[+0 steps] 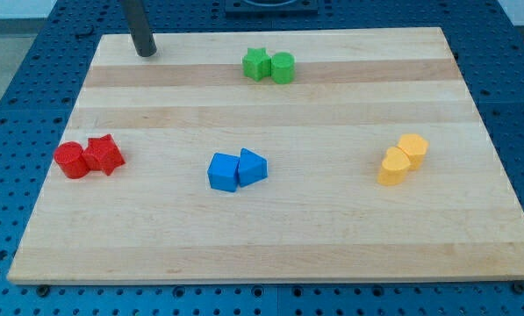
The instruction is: Point at the red circle
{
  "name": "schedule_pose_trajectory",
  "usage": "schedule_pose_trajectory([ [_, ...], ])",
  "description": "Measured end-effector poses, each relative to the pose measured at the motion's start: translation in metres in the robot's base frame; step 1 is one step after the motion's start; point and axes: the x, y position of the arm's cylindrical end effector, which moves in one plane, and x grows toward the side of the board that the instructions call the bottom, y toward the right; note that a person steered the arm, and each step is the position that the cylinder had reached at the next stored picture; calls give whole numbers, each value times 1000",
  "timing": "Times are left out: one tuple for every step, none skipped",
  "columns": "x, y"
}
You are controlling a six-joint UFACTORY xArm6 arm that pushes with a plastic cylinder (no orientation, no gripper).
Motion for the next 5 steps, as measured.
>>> schedule_pose_trajectory([
  [0, -9],
  [7, -22],
  [20, -45],
  [31, -66],
  [50, -77],
])
